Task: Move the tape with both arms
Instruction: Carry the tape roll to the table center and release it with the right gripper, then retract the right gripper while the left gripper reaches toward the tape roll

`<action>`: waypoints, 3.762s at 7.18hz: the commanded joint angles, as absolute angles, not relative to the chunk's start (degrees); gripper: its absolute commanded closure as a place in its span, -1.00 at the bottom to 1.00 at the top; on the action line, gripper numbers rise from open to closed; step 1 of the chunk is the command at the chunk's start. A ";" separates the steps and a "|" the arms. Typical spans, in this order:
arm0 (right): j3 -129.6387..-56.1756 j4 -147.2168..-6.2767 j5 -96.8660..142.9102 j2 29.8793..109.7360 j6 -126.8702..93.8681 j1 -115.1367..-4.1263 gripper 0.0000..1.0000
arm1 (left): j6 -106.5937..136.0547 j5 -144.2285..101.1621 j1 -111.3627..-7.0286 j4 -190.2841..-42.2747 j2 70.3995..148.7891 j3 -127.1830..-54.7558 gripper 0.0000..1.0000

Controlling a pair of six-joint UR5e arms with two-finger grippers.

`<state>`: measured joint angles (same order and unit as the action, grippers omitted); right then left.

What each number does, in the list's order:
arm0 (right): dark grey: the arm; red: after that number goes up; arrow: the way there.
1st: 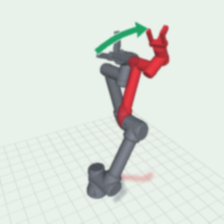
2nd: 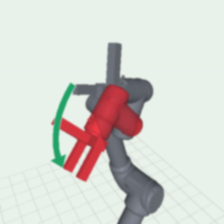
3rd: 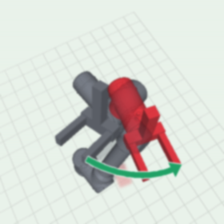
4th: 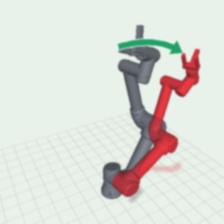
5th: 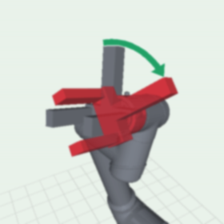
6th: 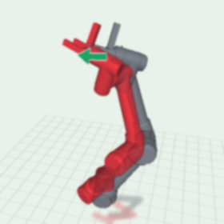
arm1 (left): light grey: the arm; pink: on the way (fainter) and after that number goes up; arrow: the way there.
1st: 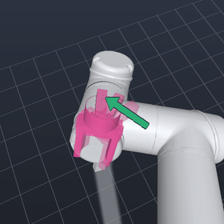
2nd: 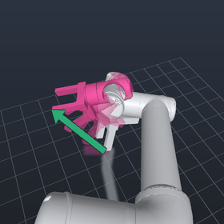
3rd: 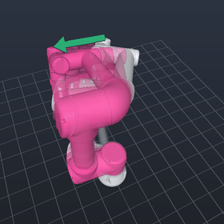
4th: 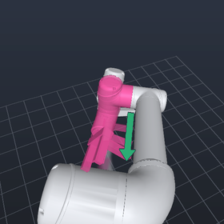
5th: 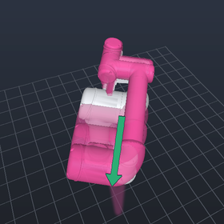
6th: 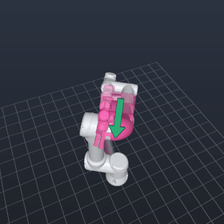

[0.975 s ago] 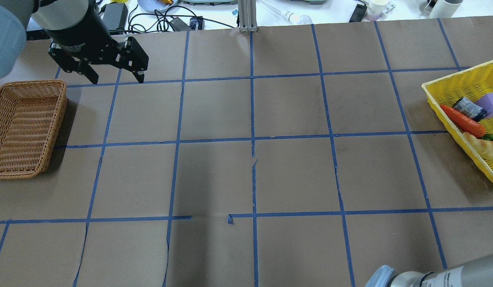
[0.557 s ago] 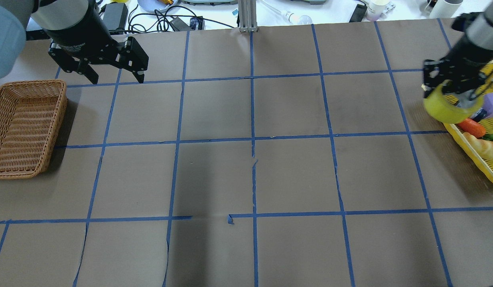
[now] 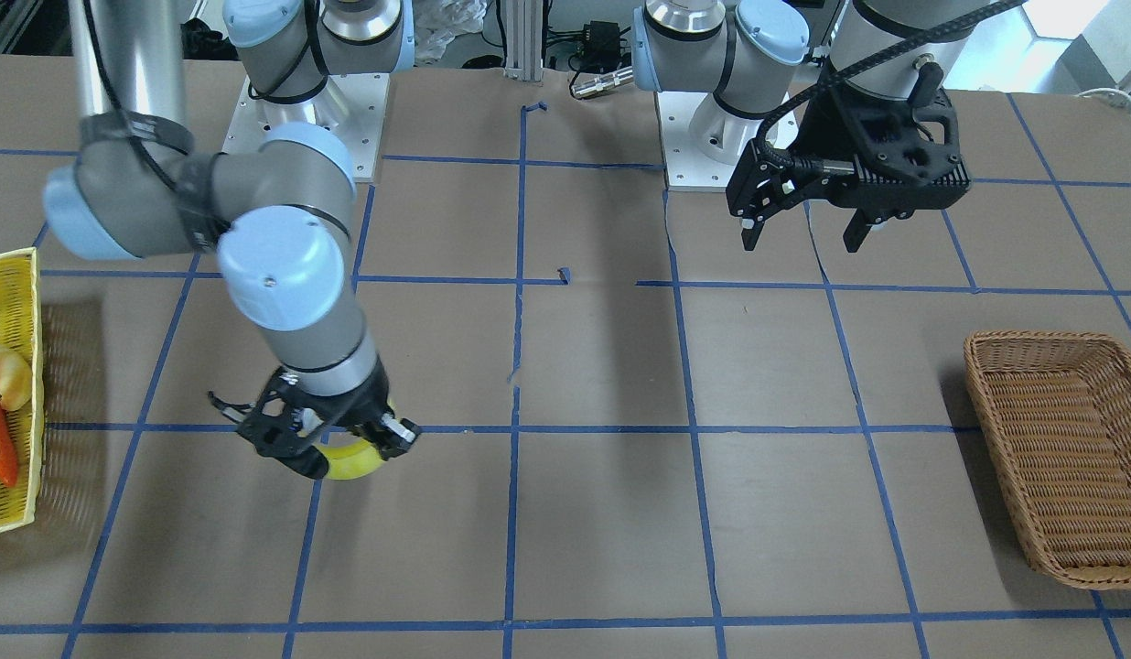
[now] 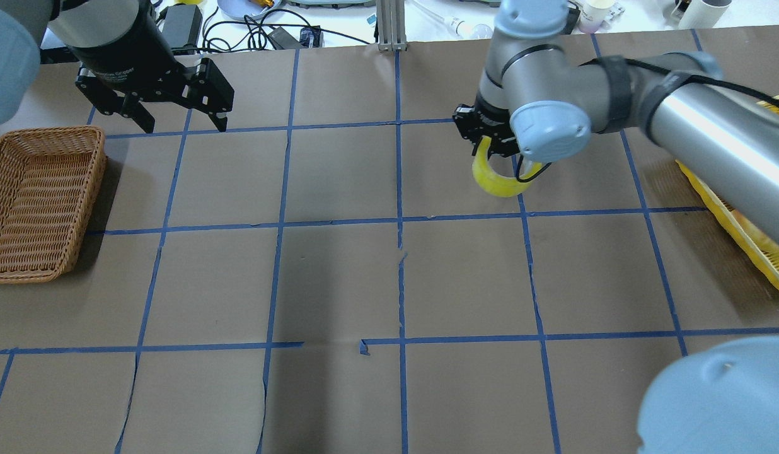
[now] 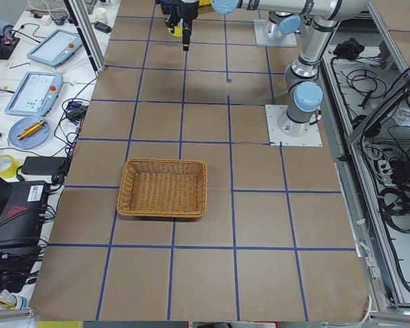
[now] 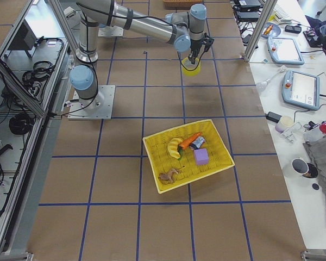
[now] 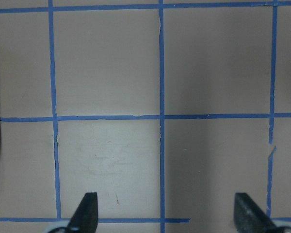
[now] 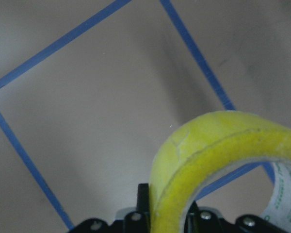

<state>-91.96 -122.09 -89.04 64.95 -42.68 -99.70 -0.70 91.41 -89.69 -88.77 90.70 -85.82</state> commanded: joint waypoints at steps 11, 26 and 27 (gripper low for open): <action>-82.00 -113.59 -86.93 64.64 -39.98 -101.67 -1.00 | -0.70 91.41 -89.65 -88.77 90.70 -85.78 -1.00; -85.08 -85.08 -91.76 86.22 0.35 -89.56 -1.00 | 12.12 87.54 -103.17 -50.84 119.75 -90.62 -0.93; -85.17 -84.99 -91.76 86.31 0.18 -89.65 -1.00 | 12.22 86.23 -104.14 -48.54 122.23 -90.62 -1.00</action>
